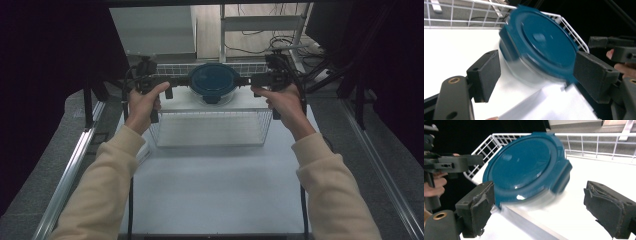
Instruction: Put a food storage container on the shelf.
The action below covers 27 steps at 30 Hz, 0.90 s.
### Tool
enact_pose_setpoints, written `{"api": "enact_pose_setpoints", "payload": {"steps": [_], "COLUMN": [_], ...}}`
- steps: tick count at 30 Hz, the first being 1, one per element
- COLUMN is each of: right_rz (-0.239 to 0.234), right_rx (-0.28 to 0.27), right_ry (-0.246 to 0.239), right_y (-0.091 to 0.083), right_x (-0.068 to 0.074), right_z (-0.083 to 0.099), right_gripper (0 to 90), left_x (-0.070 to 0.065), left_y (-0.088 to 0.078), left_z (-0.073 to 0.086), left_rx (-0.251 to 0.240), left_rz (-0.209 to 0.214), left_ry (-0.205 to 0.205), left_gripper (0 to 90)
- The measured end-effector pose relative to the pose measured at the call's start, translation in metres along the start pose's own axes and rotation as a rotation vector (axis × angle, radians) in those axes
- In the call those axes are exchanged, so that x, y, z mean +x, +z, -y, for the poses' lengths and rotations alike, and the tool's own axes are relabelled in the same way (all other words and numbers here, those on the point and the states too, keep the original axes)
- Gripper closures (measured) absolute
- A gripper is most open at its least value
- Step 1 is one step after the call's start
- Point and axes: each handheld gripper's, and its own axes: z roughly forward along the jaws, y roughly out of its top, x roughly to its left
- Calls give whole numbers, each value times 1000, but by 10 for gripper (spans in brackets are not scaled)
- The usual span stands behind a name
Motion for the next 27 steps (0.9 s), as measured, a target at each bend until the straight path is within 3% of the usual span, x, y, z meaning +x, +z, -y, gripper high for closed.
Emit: {"api": "enact_pose_setpoints", "payload": {"steps": [5,11,19,23,27], "right_rz": [-10,-8,-46,-42,-31], "right_rx": [-14,-28,-30,-4,23], "right_ry": [-57,-155,-190,-214,-221], "right_y": [-16,-30,-34,-31,-24], "right_x": [6,14,14,14,12], "right_z": [29,73,133,160,184], "right_gripper": [117,133,154,162,162], "left_x": [-14,-23,-19,-11,-1], "left_y": [-20,-37,-45,-42,-40], "left_z": [28,72,136,163,187], "left_rx": [6,41,80,102,121], "left_rz": [-2,-22,-39,-39,-72], "left_ry": [89,177,216,193,180], "left_gripper": [228,229,230,231,239]}}
